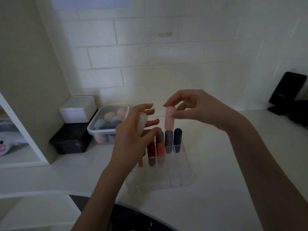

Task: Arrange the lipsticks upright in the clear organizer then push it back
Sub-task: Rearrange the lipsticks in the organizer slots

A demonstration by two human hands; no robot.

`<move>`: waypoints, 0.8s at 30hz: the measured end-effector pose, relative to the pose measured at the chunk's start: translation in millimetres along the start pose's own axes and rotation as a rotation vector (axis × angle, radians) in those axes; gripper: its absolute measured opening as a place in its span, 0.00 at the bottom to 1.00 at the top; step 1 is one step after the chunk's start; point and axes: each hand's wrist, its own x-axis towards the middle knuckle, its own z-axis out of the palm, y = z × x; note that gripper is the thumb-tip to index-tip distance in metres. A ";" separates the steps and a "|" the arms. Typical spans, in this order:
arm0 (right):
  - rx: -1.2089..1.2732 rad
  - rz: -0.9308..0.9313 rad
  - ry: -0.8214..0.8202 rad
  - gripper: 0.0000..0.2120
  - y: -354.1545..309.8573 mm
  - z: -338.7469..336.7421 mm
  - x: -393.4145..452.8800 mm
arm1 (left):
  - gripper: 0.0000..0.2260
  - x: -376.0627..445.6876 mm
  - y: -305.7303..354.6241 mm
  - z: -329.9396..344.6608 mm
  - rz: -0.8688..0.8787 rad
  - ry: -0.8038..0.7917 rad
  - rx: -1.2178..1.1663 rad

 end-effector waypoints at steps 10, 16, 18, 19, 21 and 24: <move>-0.356 -0.029 -0.244 0.06 -23.3 4.1 -8.5 | 0.11 -13.7 -6.1 3.0 0.124 0.310 0.139; -0.394 0.040 -0.251 0.06 -20.9 9.9 -7.1 | 0.11 -16.8 -10.8 5.2 0.133 0.302 0.176; -0.441 0.067 -0.260 0.07 -17.7 12.6 -6.4 | 0.12 -18.1 -11.8 6.4 0.133 0.304 0.192; -0.468 0.076 -0.266 0.08 -15.5 14.1 -5.7 | 0.12 -18.9 -12.0 6.9 0.129 0.302 0.193; -0.516 0.097 -0.278 0.09 -13.0 18.2 -4.7 | 0.12 -20.2 -11.9 7.9 0.127 0.302 0.181; -0.572 0.125 -0.300 0.12 -12.6 25.5 -3.8 | 0.12 -21.7 -10.8 9.2 0.133 0.331 0.182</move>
